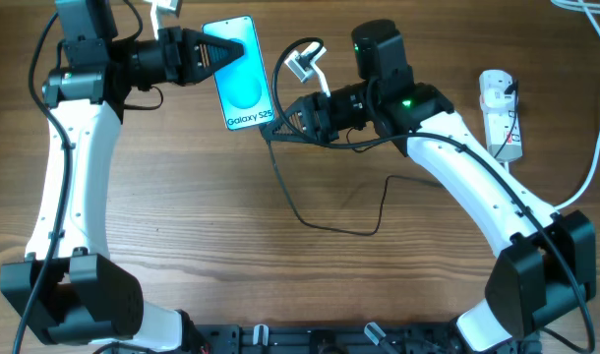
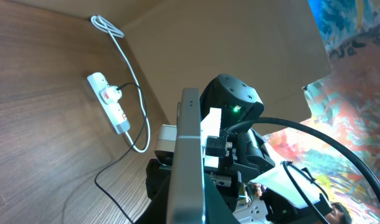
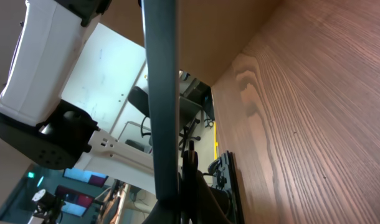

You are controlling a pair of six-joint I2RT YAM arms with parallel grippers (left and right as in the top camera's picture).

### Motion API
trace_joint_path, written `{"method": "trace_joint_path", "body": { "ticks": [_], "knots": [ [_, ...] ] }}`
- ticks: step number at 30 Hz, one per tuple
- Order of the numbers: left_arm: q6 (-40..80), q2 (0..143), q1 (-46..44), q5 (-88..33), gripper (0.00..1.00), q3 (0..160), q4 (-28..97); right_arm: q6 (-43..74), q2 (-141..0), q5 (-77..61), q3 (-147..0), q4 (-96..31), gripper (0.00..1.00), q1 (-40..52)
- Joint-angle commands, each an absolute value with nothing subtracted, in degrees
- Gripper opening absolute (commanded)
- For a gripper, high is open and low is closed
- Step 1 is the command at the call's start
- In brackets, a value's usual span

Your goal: Plug charger to phone and switch on socket

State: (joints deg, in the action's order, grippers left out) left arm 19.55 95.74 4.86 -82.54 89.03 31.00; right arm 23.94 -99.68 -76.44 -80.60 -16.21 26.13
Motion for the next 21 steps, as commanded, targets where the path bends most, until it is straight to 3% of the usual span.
{"method": "trace_joint_path", "body": {
  "ticks": [1,21],
  "knots": [
    [18.28,95.70,4.60,-83.94,0.04,89.25,30.09,22.63,-99.92,-76.97,-80.14,-16.14,0.05,26.09],
    [20.21,95.70,4.60,-83.92,0.04,89.25,26.74,22.22,-99.92,-76.97,-80.12,-17.63,0.04,27.24]
  ]
}}
